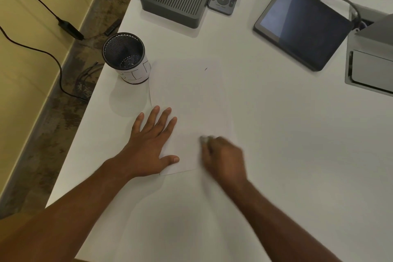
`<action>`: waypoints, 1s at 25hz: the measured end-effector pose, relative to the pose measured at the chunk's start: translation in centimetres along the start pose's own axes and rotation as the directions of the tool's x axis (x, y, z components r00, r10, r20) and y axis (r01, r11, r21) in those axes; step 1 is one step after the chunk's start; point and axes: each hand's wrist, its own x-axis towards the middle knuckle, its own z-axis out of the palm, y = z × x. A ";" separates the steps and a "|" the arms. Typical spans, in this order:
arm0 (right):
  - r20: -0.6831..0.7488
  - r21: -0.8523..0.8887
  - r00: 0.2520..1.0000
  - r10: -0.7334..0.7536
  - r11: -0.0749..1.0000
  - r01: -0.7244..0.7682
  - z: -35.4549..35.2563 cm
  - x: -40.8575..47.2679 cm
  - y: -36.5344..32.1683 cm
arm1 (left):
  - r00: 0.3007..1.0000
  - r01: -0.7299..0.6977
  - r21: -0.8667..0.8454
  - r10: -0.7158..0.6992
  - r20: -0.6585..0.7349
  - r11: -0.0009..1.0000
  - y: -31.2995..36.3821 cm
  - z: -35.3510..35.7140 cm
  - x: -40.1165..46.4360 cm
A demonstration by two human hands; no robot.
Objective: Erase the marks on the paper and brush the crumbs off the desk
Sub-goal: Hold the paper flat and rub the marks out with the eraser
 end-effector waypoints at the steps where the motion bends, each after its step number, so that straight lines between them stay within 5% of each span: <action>1: -0.091 -0.022 0.992 0.087 0.996 -0.089 -0.8 1.4 1.5 | 1.000 0.003 0.002 -0.003 0.002 1.000 0.0 0.0 0.0; 3: -0.175 -0.031 0.976 0.130 0.990 -0.138 -1.7 2.2 2.1 | 1.000 0.008 0.011 -0.008 0.006 1.000 0.1 -0.1 0.1; 7: 0.023 0.049 0.993 -0.117 0.992 0.116 0.9 -2.6 -3.3 | 1.000 0.000 0.022 0.000 0.001 1.000 0.0 0.0 0.0; 12: -0.192 -0.036 0.968 0.163 0.984 -0.173 -2.2 2.1 3.5 | 1.000 0.003 0.018 -0.003 0.006 1.000 0.0 0.1 0.1; 14: -0.147 -0.011 0.979 0.141 0.990 -0.144 -1.7 1.0 1.6 | 1.000 0.005 0.022 -0.005 0.005 1.000 0.0 0.1 0.1; 17: 0.003 0.042 0.996 -0.087 0.995 0.087 0.6 -3.3 -2.3 | 1.000 0.001 0.022 -0.001 0.007 1.000 0.0 0.0 0.0; 22: -0.178 -0.018 0.977 0.121 0.992 -0.126 -2.0 0.0 2.6 | 1.000 0.002 0.013 -0.002 0.011 1.000 0.1 -0.1 0.1; 25: -0.029 0.043 0.999 -0.039 0.998 0.040 0.1 -2.8 -1.9 | 1.000 -0.002 0.001 0.002 0.018 1.000 0.0 -0.3 0.0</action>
